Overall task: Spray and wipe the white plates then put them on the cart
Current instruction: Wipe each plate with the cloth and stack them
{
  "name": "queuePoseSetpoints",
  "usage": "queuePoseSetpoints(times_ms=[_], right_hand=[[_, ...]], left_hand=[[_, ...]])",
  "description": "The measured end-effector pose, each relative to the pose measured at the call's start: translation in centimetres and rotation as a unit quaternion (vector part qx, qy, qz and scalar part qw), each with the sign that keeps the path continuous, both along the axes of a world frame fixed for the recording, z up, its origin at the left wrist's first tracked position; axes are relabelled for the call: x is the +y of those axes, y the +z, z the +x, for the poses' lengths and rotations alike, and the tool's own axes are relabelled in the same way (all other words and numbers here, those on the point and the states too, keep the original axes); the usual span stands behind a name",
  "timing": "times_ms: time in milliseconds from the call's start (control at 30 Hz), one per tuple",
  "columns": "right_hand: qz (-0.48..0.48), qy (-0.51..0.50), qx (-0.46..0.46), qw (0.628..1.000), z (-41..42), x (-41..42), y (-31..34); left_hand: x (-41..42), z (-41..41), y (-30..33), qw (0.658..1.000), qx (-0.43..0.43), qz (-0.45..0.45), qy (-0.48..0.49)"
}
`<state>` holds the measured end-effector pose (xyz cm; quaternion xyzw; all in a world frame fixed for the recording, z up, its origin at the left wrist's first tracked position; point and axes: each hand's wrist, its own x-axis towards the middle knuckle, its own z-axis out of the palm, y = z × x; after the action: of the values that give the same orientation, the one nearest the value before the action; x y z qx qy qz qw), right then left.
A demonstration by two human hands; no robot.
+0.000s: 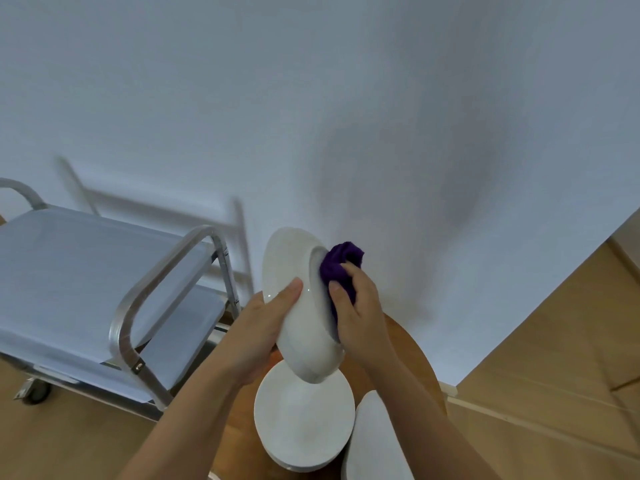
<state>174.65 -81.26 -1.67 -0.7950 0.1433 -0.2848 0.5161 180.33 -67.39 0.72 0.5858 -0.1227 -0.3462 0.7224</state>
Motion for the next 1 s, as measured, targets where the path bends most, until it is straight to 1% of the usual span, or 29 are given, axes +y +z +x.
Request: queuePoseSetpoints(times_ms=[67, 167, 233, 267, 300, 367, 433, 467, 500, 533, 567, 600, 633, 700, 767, 867, 933, 1000], right_hand=[[0.006, 0.041, 0.001, 0.999, -0.9, 1.4, 0.0], [0.071, 0.096, 0.031, 0.992, -2.0, 1.7, 0.6], [0.131, 0.083, 0.023, 0.988, -2.3, 0.8, 2.0], [0.14, 0.077, 0.007, 0.987, -2.4, 0.3, 2.8], [0.115, 0.082, -0.013, 0.99, -2.5, 0.0, 3.6], [0.007, 0.137, -0.024, 0.99, -2.6, 0.5, 5.0], [-0.122, 0.196, -0.01, 0.973, -2.5, 1.6, 5.1], [-0.186, 0.204, -0.012, 0.961, -2.2, 2.0, 4.5], [-0.236, 0.193, -0.015, 0.952, -1.9, 2.2, 3.8], [-0.264, 0.166, -0.014, 0.95, -1.5, 2.1, 3.3], [-0.27, 0.132, -0.01, 0.954, -1.0, 1.7, 3.0], [-0.257, 0.1, -0.001, 0.961, -0.6, 1.2, 2.8], [-0.223, 0.081, 0.013, 0.971, -0.2, 0.6, 2.7], [-0.116, 0.077, 0.043, 0.989, 0.4, -0.5, 2.4], [-0.025, 0.063, 0.053, 0.996, 0.8, -1.4, 1.6], [0.051, 0.021, 0.078, 0.995, 0.6, -2.5, 0.3], [0.098, 0.001, 0.099, 0.99, -0.1, -3.0, -0.5], [0.123, -0.012, 0.127, 0.984, -1.1, -2.9, -1.7]], left_hand=[[0.0, 0.2, -0.2, 1.0, -0.024, 0.009, -0.009], [0.8, 0.5, -0.6, 0.999, -0.037, 0.028, -0.021], [1.5, 0.6, -0.8, 0.997, -0.037, 0.043, -0.047], [1.6, 0.6, -0.8, 0.996, -0.034, 0.049, -0.065], [1.6, 0.6, -0.8, 0.994, -0.033, 0.046, -0.09], [1.3, 0.5, -0.4, 0.989, -0.04, 0.031, -0.137], [0.9, 0.2, -0.2, 0.985, -0.061, 0.024, -0.162], [0.8, 0.0, -0.1, 0.983, -0.069, 0.026, -0.166], [0.9, -0.2, 0.0, 0.982, -0.077, 0.031, -0.17], [1.1, -0.5, 0.0, 0.98, -0.086, 0.036, -0.177], [1.2, -0.7, -0.1, 0.977, -0.094, 0.045, -0.185], [1.4, -0.9, -0.1, 0.975, -0.093, 0.06, -0.191], [1.6, -1.0, -0.2, 0.974, -0.083, 0.073, -0.197], [1.9, -1.2, -0.2, 0.972, -0.056, 0.08, -0.213], [2.2, -1.3, -0.3, 0.973, -0.037, 0.064, -0.22], [2.4, -1.3, -0.6, 0.978, -0.019, 0.023, -0.205], [2.4, -1.2, -0.9, 0.986, 0.005, 0.007, -0.168], [2.2, -1.0, -1.4, 0.99, 0.023, -0.008, -0.139]])
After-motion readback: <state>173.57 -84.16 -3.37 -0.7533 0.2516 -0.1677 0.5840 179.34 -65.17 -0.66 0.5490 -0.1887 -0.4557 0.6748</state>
